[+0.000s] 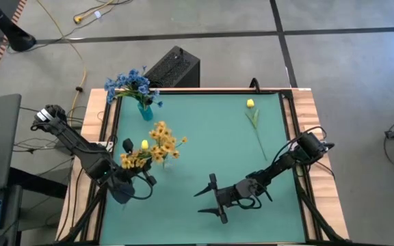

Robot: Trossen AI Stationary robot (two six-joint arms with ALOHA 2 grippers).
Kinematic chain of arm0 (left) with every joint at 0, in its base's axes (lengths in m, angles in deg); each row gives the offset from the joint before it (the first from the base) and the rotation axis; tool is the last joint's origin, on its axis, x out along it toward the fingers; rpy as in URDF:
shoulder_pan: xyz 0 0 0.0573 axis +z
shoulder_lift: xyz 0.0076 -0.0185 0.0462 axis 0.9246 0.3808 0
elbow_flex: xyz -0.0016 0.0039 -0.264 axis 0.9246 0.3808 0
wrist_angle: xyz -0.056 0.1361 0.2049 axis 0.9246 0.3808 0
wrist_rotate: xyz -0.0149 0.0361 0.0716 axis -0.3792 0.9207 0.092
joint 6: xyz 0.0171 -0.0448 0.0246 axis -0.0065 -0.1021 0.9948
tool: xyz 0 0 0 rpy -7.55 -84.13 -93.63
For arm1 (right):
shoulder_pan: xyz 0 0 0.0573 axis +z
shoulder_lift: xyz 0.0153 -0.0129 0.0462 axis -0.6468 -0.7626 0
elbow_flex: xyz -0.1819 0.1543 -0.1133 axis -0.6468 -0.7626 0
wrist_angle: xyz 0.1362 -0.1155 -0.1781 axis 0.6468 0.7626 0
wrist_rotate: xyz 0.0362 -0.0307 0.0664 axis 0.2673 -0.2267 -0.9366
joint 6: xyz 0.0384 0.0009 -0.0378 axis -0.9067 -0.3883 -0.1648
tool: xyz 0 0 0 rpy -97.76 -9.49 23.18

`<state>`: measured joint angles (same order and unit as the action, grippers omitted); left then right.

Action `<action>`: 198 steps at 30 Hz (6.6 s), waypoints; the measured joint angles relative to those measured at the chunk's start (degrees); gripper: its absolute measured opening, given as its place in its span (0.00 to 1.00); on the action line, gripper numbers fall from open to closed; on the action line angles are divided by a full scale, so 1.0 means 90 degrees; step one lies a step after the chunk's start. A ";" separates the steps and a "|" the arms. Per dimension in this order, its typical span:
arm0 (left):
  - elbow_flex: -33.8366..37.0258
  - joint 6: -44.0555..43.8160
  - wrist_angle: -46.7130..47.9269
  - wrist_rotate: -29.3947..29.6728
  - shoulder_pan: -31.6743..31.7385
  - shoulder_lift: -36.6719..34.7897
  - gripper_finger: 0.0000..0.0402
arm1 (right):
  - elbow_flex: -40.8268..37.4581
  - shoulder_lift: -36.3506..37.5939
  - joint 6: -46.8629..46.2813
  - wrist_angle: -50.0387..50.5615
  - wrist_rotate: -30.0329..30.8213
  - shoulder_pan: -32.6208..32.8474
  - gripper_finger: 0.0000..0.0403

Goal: Sort flowers into vase by color
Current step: Put the yellow flowers into the transparent vase, then put the left yellow flower into the transparent vase

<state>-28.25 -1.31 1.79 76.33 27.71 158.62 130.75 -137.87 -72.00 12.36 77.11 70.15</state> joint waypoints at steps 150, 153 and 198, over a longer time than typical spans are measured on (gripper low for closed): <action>0.1945 -0.3989 0.2516 -0.6668 0.0873 -0.0058 0.51 | -0.0002 -0.0002 -0.0298 0.0255 -0.0007 -0.0081 0.74; 0.2176 -0.3943 0.2075 -0.6761 0.0874 -0.0058 0.51 | -0.0002 -0.0002 -0.0329 0.0262 -0.0007 -0.0085 0.74; -0.0038 -0.4284 0.4340 -0.4080 0.0839 -0.0061 0.00 | -0.0002 -0.0002 -0.0663 0.0411 -0.0007 -0.0209 0.74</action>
<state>-28.59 -39.87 40.85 39.61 35.27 158.07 130.72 -137.89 -77.96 16.05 77.05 68.27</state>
